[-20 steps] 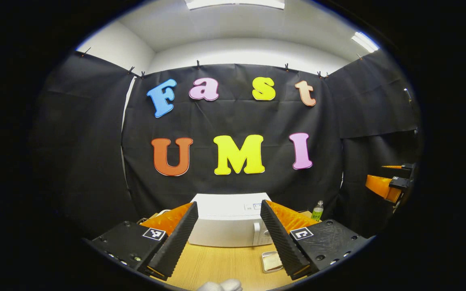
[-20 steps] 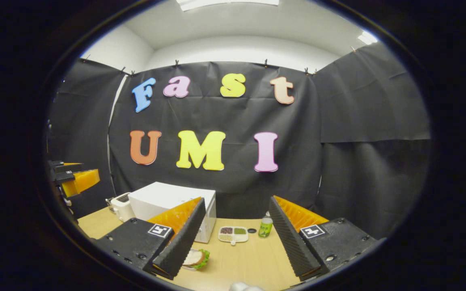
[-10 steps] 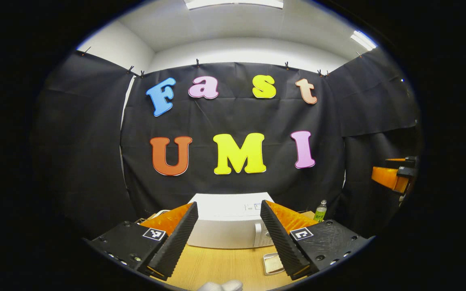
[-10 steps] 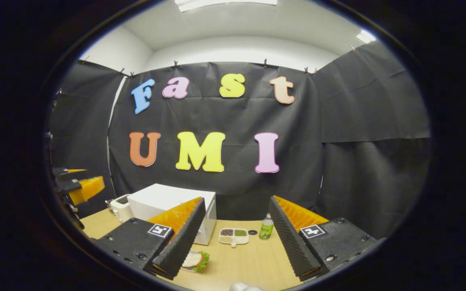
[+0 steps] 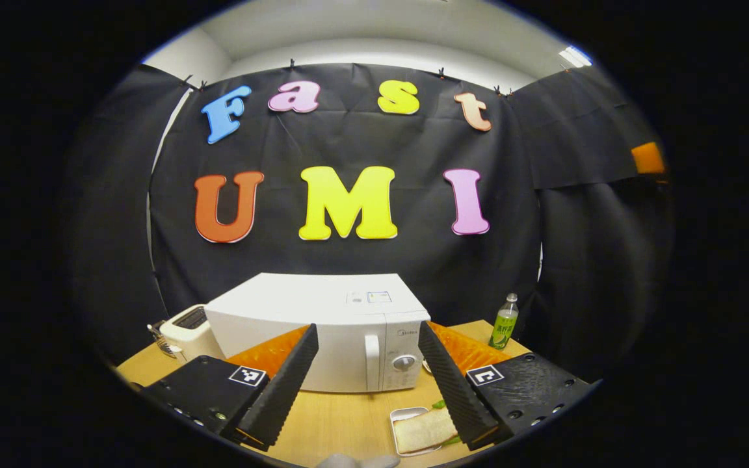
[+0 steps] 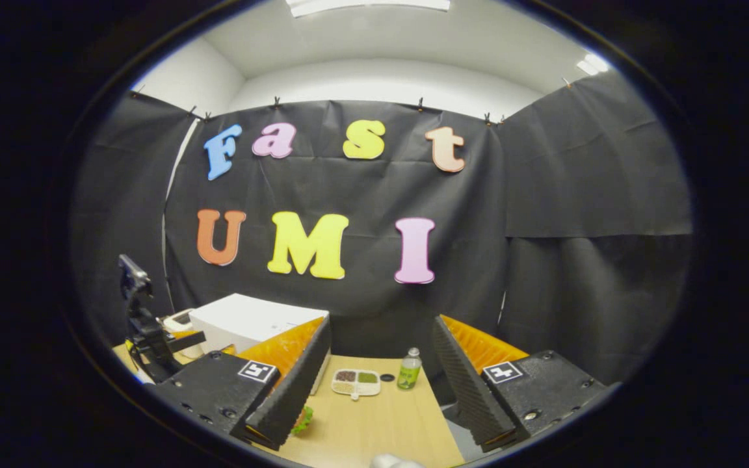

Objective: Open the microwave oven with the left hand, put the food in, and close the microwave oven.

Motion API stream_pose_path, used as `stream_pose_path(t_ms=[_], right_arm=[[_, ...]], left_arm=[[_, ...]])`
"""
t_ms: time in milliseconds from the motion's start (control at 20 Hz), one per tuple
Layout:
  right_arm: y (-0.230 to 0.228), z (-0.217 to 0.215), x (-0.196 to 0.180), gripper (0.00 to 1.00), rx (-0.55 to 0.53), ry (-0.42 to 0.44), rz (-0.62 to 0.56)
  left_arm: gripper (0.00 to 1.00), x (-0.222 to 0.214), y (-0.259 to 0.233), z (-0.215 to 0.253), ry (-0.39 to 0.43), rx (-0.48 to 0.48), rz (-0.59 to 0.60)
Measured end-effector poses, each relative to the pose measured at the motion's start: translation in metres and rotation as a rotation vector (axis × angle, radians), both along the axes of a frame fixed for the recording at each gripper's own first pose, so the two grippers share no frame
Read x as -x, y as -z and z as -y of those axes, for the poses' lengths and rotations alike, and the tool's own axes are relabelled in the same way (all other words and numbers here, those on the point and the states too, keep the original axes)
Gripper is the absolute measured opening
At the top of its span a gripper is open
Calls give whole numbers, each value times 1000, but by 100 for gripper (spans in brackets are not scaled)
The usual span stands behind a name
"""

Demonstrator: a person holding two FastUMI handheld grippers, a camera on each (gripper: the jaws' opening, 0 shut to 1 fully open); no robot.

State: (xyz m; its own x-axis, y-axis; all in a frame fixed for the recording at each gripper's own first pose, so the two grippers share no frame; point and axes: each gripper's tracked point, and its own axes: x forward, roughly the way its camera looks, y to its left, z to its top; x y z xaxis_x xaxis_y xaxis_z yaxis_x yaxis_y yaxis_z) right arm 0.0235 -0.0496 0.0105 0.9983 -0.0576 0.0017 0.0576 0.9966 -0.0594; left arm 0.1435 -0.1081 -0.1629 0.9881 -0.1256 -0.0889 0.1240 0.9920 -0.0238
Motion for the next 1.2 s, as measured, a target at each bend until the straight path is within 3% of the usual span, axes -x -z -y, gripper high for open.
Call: stream_pose_path(t_ms=[100, 150, 200, 250, 450, 500, 550, 600, 650, 700, 750, 950, 1000, 1050, 1100, 1200], right_arm=[[7, 6, 1, 100, 23, 22, -27], [10, 9, 2, 96, 31, 35, -44], [15, 13, 2, 96, 31, 42, -57], [19, 16, 3, 96, 31, 55, -71], [35, 30, 4, 96, 46, 120, -109], [38, 31, 5, 100, 47, 130, -119], [39, 31, 6, 96, 44, 136, -127], [41, 32, 8, 100, 42, 142, -133], [40, 33, 8, 100, 43, 148, -133], [40, 34, 9, 100, 43, 151, -135], [39, 33, 9, 96, 43, 153, -135], [34, 24, 7, 100, 37, 137, -125], [34, 20, 6, 96, 33, 129, -124], [33, 16, 6, 100, 33, 121, -123], [33, 13, 6, 96, 36, 114, -123], [31, 9, 6, 100, 44, 103, -117]], left_arm=[[96, -26, 33, 11, 5, -4, -40], [96, -38, 47, 16, 5, -1, -59], [87, -52, 61, 20, 6, 4, -73], [96, -64, 74, 20, 0, 7, -93], [92, -105, 116, 20, -25, 50, -159], [70, -111, 119, 22, -19, 58, -158], [59, -115, 120, 24, -4, 54, -153], [63, -118, 117, 18, -21, 21, -132], [59, -121, 121, 9, -43, 3, -130], [27, -118, 121, 9, -44, -5, -131], [29, -121, 123, 12, -37, -10, -126], [25, -118, 125, 10, -5, 11, -147], [18, -118, 125, 10, -3, 10, -147], [17, -117, 124, 11, -2, 9, -148], [11, -118, 123, 11, 3, 9, -147], [0, -115, 124, 11, 32, 28, -164]])
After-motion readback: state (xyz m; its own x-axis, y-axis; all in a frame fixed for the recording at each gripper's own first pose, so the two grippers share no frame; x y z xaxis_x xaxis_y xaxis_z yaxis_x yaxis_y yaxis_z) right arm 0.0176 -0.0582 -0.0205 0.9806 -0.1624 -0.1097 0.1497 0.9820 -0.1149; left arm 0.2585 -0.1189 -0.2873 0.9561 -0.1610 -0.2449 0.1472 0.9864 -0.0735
